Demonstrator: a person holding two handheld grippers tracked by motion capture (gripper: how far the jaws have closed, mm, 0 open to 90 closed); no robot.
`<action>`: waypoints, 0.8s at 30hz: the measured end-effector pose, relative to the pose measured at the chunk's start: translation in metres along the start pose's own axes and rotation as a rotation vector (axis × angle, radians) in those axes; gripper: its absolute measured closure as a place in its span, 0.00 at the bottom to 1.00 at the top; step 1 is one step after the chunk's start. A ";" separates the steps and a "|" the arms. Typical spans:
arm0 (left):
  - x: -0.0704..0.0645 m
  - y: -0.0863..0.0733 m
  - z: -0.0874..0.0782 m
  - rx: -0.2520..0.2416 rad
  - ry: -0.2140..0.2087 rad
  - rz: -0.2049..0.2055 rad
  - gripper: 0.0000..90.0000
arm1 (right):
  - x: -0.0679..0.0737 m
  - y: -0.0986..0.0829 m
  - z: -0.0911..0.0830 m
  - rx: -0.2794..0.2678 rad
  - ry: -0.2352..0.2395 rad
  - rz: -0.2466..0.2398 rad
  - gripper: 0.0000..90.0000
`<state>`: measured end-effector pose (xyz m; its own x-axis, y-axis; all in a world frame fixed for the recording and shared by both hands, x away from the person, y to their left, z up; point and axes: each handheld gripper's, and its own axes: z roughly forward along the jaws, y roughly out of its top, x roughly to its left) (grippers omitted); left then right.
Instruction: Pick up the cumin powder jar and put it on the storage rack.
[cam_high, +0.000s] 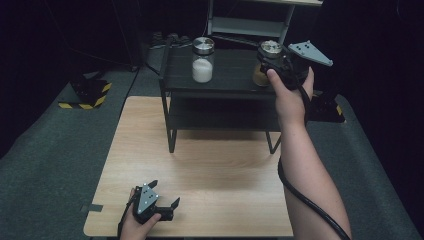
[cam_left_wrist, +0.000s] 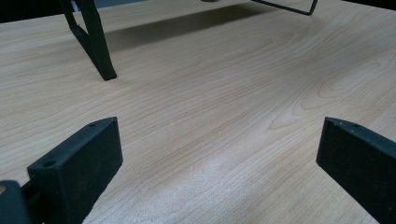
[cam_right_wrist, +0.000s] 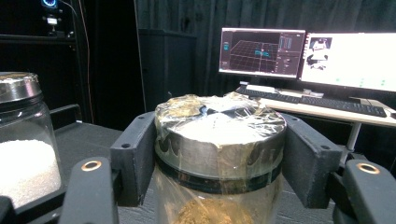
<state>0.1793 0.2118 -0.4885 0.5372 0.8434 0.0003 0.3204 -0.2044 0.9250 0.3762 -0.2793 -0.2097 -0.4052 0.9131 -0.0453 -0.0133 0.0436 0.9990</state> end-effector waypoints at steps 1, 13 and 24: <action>0.000 0.000 0.000 0.000 0.000 0.000 0.01 | 0.000 0.000 0.000 0.000 0.000 0.001 0.38; 0.001 0.000 0.000 -0.002 -0.003 -0.001 0.01 | 0.000 0.005 0.001 0.022 0.009 0.011 0.30; 0.002 -0.001 -0.001 -0.002 -0.005 -0.006 0.01 | 0.005 0.006 -0.001 0.015 0.000 0.027 0.00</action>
<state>0.1795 0.2138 -0.4888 0.5391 0.8422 -0.0067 0.3217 -0.1985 0.9258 0.3732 -0.2753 -0.2036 -0.4053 0.9140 -0.0187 0.0111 0.0254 0.9996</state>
